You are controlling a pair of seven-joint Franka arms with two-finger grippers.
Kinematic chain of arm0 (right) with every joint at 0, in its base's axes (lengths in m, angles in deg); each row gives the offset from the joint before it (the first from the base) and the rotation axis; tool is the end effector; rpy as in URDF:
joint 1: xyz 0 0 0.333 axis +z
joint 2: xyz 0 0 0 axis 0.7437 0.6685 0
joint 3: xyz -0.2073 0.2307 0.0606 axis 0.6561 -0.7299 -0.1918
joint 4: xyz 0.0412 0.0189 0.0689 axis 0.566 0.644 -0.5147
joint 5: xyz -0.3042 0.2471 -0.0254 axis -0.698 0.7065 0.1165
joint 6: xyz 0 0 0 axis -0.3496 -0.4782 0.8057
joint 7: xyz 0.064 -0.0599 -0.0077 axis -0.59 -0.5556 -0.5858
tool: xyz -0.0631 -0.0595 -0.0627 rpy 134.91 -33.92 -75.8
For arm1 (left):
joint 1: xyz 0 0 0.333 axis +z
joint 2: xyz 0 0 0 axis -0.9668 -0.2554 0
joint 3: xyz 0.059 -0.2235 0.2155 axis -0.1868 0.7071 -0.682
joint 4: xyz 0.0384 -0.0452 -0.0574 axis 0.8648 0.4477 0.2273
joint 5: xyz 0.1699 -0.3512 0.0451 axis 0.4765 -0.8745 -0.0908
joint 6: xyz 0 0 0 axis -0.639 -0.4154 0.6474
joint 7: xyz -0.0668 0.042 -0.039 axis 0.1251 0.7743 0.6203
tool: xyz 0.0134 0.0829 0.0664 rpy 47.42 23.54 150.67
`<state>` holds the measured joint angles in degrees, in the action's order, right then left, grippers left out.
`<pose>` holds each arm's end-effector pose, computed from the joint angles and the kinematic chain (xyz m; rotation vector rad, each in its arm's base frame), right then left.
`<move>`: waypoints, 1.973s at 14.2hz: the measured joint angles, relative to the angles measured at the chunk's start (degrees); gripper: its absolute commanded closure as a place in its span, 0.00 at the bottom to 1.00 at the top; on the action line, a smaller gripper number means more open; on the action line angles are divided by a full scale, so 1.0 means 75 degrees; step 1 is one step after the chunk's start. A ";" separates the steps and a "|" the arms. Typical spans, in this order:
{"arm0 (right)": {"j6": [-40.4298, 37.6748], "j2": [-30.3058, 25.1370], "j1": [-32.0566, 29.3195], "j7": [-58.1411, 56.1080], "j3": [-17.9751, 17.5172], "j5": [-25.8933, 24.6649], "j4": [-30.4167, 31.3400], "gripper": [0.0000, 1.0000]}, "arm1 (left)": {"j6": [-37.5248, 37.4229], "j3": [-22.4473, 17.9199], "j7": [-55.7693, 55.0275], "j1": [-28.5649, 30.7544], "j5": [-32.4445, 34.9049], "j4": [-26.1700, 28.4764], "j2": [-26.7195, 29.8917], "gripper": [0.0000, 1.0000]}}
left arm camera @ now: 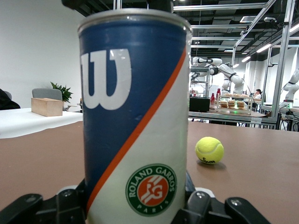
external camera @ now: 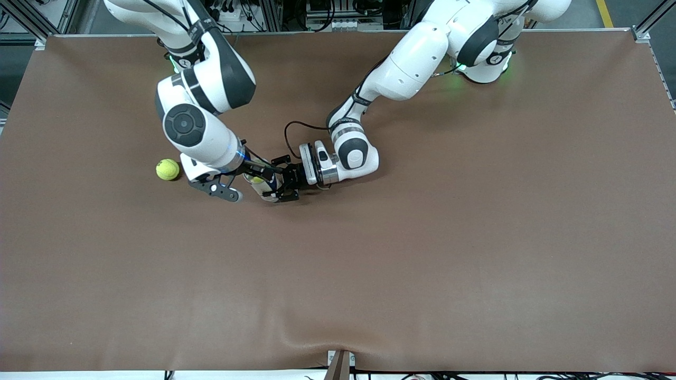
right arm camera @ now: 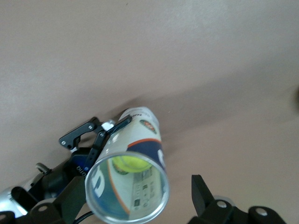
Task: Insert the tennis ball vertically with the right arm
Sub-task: 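Open the right gripper to drop the ball into the can, then move the right gripper to the second yellow tennis ball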
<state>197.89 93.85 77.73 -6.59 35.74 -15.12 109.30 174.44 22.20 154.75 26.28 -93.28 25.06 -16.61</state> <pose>0.5436 0.2734 0.3846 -3.0715 0.5650 0.2815 0.4460 -0.5993 0.0867 1.3810 -1.0207 1.3481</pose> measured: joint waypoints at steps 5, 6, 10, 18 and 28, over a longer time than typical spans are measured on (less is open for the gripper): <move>-0.0610 -0.0107 -0.1067 -0.1667 0.0073 -0.0050 0.0215 0.00 | -0.0008 0.0000 0.0000 0.0000 0.0000 0.0000 -0.0002 0.27; -0.0592 -0.0189 -0.1310 -0.2025 0.0086 -0.0062 0.0441 0.00 | -0.0010 0.0000 0.0000 0.0000 0.0000 0.0000 -0.0002 0.27; -0.0346 -0.0559 -0.1684 -0.2399 0.0097 -0.0502 0.1475 0.00 | -0.0014 0.0000 0.0000 0.0000 0.0000 0.0000 -0.0004 0.26; 0.1111 -0.0478 -0.2907 -0.4098 0.0104 -0.0873 0.2795 0.00 | -0.0025 0.0000 0.0000 0.0001 0.0000 0.0000 -0.0007 0.27; 0.1616 0.0634 -0.3974 -0.5918 0.0071 -0.0875 0.2902 0.00 | -0.0033 0.0000 0.0000 0.0003 0.0000 0.0001 -0.0009 0.27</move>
<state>210.01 98.60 47.93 -50.98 36.27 -21.69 131.07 174.19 22.20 154.75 26.30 -93.29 25.07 -16.68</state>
